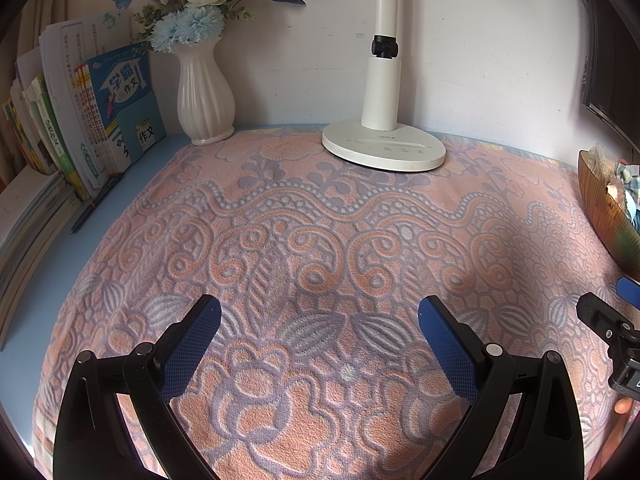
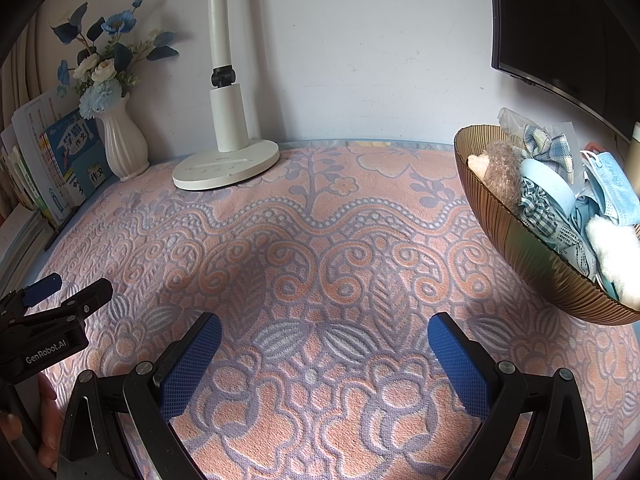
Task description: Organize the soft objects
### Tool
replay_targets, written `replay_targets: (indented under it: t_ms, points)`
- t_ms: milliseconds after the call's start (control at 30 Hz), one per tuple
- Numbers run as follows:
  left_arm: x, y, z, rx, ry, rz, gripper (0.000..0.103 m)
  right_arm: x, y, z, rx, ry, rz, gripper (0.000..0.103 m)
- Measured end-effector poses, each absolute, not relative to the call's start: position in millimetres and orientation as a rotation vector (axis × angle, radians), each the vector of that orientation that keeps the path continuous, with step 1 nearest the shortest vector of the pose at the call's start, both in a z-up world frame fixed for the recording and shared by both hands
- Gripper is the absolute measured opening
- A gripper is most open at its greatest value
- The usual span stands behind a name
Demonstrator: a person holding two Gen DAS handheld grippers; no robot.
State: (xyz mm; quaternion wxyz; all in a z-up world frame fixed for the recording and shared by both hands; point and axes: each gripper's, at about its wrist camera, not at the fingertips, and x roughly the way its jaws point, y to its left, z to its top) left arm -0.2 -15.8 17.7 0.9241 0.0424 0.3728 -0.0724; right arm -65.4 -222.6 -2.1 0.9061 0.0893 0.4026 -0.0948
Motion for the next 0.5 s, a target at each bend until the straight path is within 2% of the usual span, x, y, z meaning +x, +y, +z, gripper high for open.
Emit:
replay_targets:
  t_ms: [500]
  points:
    - [-0.1, -16.1, 16.9, 0.090, 0.767, -0.145, 0.099, -69.4, -221.5, -3.4, 0.186, 0.828, -0.189, 0.103]
